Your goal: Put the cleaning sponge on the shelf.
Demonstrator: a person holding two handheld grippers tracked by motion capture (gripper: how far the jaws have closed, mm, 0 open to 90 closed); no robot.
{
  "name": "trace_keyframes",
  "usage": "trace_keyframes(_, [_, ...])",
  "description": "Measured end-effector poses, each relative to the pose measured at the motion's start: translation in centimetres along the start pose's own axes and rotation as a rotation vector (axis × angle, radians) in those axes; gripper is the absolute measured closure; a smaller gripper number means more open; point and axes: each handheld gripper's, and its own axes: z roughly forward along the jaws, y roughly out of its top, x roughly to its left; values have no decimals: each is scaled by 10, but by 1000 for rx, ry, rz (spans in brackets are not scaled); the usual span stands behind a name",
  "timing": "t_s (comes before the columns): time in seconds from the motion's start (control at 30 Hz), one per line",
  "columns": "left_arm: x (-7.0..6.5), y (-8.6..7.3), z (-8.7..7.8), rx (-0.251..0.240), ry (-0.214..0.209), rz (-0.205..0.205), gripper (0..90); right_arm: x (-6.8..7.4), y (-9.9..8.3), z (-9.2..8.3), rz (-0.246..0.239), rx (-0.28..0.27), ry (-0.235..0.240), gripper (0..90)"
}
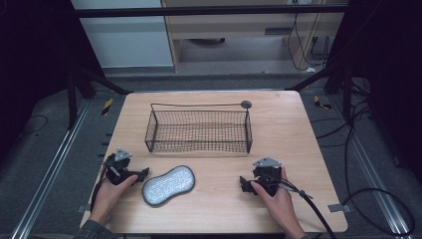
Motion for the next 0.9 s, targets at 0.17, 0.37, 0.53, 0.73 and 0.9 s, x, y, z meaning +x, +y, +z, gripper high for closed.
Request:
trace_keyframes(0.17, [-1, 0, -1, 2, -7, 21, 7, -1, 1, 1, -7, 1, 1, 3])
trace_keyframes(0.37, [-6, 6, -10, -22, -20, 54, 24, -1, 0, 0, -6, 0, 3, 4])
trace_keyframes(0.53, [-11, 13, -24, -28, -27, 76, 36, -1, -1, -1, -14, 0, 13, 4])
trace_keyframes(0.73, [-18, 15, -37, -24, -41, 115, 25, -2, -2, -2, -26, -1, 23, 4])
trace_keyframes(0.9, [-23, 16, -41, -14, -60, 126, 24, -2, -3, -2, -28, 1, 22, 4])
